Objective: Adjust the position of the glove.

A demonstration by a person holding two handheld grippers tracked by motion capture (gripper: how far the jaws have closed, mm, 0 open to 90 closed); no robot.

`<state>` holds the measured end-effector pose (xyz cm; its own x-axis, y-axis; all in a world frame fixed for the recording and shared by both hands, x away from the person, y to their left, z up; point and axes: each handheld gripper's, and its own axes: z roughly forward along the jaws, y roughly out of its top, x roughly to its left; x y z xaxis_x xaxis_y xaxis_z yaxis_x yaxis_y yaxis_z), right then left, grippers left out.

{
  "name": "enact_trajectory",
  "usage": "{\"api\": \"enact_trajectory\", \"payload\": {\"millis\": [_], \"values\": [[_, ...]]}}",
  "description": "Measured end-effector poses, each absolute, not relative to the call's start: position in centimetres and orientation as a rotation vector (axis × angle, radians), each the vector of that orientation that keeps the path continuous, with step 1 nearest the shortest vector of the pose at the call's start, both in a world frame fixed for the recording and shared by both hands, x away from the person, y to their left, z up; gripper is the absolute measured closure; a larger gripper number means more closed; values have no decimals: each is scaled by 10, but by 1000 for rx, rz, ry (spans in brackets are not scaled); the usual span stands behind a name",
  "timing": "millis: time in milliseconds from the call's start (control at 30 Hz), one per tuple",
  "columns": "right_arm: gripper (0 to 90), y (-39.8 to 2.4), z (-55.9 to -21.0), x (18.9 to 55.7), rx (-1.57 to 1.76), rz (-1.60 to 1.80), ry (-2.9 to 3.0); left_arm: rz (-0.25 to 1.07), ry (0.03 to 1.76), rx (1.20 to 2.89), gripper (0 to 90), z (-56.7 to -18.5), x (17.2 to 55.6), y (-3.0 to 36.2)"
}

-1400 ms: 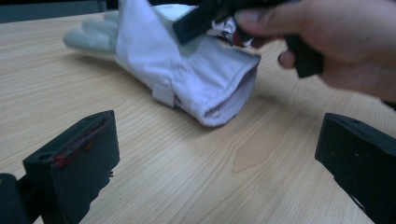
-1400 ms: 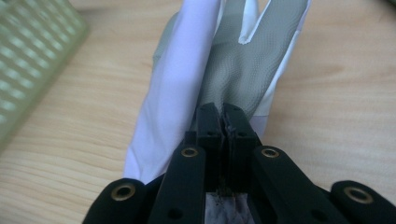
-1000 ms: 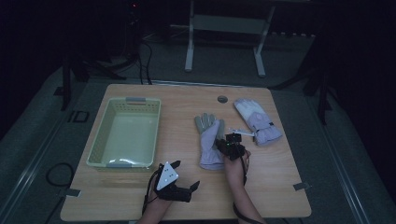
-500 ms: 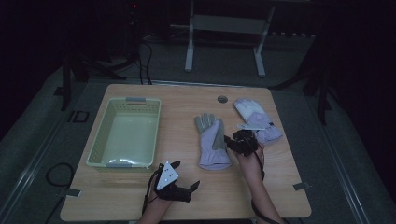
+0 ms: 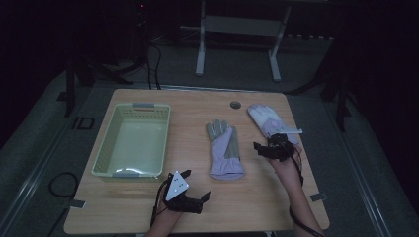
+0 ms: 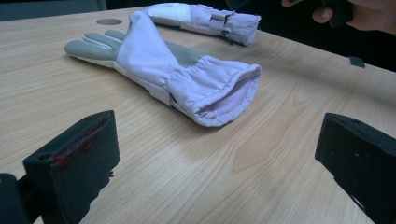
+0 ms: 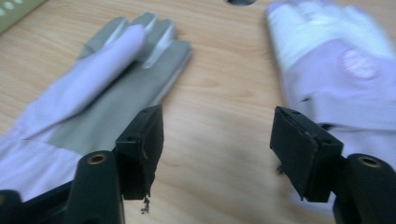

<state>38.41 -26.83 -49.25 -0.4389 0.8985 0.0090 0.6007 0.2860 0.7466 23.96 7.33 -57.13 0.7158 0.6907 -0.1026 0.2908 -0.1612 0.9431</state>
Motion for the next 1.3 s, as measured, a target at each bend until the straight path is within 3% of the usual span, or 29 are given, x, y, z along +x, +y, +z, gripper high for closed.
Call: {"api": "enact_trajectory", "payload": {"millis": [433, 700, 1167, 1300], "values": [[469, -324, -475, 418, 1350, 977, 2064, 426, 784, 1747, 0, -571, 240, 73], [504, -335, -477, 438, 1396, 962, 2047, 435, 779, 1752, 0, -571, 239, 73], [502, -330, -497, 477, 1438, 900, 2075, 458, 777, 1750, 0, -571, 237, 71], [451, -333, -499, 486, 1414, 861, 2093, 459, 775, 1749, 0, -571, 237, 71]]}}
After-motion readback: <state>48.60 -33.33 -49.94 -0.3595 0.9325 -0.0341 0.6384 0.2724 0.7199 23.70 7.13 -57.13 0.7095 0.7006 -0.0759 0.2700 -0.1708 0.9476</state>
